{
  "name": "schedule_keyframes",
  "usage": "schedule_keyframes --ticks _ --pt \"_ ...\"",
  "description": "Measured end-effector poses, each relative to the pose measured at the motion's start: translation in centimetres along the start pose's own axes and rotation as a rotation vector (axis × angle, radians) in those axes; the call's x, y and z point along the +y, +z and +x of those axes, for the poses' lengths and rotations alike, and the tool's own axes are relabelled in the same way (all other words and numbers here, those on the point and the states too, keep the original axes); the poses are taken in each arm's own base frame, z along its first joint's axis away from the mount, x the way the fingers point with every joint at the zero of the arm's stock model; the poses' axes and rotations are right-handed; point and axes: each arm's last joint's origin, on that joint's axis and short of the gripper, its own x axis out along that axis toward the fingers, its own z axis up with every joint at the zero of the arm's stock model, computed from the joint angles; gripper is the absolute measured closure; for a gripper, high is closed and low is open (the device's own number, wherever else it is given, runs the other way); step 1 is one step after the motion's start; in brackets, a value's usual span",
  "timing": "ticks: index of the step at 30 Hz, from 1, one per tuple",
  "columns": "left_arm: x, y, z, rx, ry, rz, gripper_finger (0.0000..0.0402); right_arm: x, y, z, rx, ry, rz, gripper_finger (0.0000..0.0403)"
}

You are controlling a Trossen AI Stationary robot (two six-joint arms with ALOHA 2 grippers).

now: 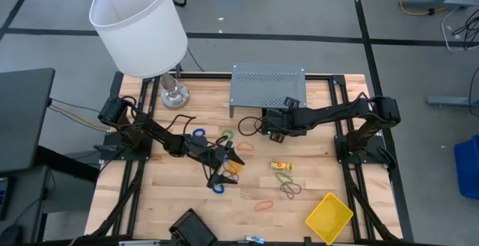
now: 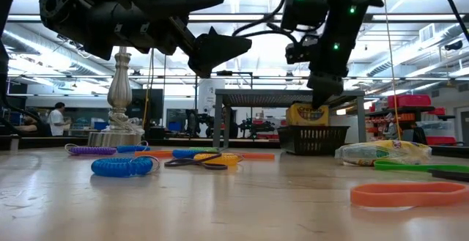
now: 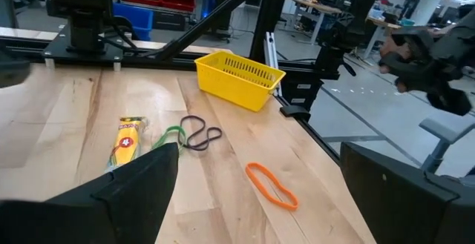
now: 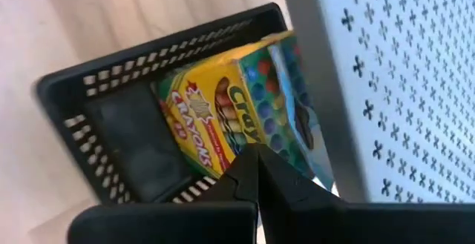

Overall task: Pick & Place Office Desk Supplies
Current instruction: Put the yellow crayon box into the top black bin

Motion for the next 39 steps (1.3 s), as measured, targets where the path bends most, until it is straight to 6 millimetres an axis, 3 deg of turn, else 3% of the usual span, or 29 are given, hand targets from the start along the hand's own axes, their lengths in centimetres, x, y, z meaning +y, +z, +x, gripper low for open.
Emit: schedule_keyframes --ticks 6,11,21,27,39 --pt "0.0 0.0 0.0 0.0 0.0 -0.009 0.0028 0.1 -0.9 1.1 0.005 -0.065 0.05 0.0403" --pt "0.0 0.0 0.0 0.0 0.0 -0.01 0.0028 1.1 -1.1 0.7 0.016 0.068 -0.087 0.0399" --pt "0.0 0.0 0.0 0.001 0.0 -0.01 0.0028 1.7 -1.3 0.4 0.039 0.303 -0.218 0.0323" --pt "0.0 0.0 0.0 0.001 0.0 -0.01 0.0028 1.7 -1.2 0.3 0.032 0.346 -0.251 0.0273" --pt "0.0 0.0 0.0 0.005 0.0 0.0 0.0028 0.7 -0.8 -1.4 -0.022 0.419 -0.239 0.0234"
